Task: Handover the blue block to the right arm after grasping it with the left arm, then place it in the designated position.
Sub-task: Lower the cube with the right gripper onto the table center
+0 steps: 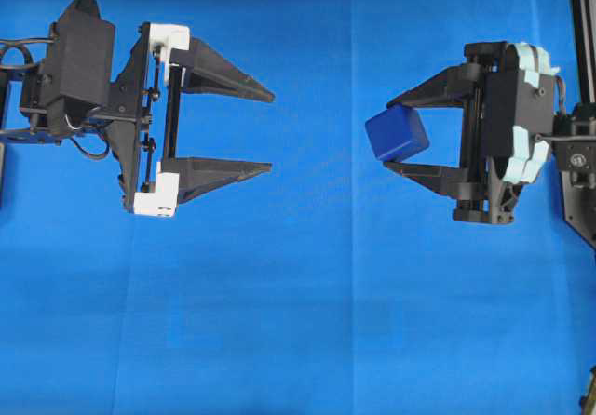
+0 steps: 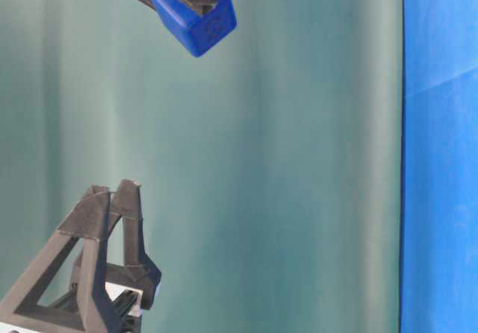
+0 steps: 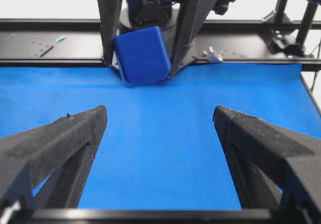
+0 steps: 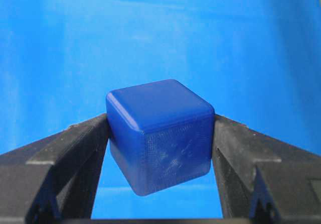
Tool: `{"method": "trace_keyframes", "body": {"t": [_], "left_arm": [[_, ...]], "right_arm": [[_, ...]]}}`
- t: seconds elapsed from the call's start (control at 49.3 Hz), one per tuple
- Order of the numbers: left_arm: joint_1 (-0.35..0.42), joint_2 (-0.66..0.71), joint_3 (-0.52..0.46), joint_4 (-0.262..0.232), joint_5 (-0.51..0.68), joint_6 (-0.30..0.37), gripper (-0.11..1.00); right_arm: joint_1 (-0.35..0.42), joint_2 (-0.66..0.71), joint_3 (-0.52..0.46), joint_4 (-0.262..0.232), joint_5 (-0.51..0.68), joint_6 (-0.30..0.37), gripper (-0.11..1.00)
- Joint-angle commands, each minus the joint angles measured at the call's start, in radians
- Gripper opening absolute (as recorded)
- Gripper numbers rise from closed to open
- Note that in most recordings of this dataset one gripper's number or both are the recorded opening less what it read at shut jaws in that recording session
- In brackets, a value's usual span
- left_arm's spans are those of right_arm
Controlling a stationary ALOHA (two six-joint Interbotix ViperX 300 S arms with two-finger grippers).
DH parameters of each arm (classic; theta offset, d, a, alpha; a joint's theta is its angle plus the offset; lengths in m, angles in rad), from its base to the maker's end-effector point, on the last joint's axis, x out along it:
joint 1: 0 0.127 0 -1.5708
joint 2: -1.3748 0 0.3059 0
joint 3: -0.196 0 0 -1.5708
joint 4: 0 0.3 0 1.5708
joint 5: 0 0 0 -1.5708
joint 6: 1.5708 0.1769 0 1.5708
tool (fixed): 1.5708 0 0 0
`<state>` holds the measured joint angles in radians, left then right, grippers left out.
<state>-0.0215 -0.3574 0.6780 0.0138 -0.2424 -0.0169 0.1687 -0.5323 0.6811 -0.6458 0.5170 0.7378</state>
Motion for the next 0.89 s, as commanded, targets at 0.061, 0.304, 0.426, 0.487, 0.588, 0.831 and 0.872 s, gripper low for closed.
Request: {"method": "trace_keyframes", "body": {"t": [0.061,0.304,0.426,0.487,0.588,0.831,0.872], "left_arm": [[0.002,-0.017,-0.012,0.000,-0.005,0.002,0.92],[0.002,-0.017,-0.012,0.000,-0.005,0.002,0.92],[0.002,-0.017,-0.011,0.000,-0.005,0.000,0.92],[0.002,-0.018,-0.011,0.000,-0.005,0.002,0.92],[0.002,-0.018,-0.011,0.000,-0.005,0.000,0.92],[0.002,-0.017,-0.011,0.000,-0.002,0.002,0.92],[0.002,-0.017,-0.011,0.000,-0.002,0.002,0.92]], "right_arm": [[0.002,0.003,-0.012,-0.002,-0.006,0.000,0.55],[-0.005,0.078,-0.002,-0.002,-0.037,0.006,0.55],[-0.023,0.130,0.015,0.000,-0.087,0.009,0.55],[-0.035,0.155,0.026,0.000,-0.123,0.009,0.55],[-0.061,0.196,0.051,0.000,-0.207,0.011,0.55],[-0.150,0.293,0.121,0.031,-0.471,0.011,0.55],[-0.164,0.311,0.132,0.040,-0.509,0.011,0.55]]}}
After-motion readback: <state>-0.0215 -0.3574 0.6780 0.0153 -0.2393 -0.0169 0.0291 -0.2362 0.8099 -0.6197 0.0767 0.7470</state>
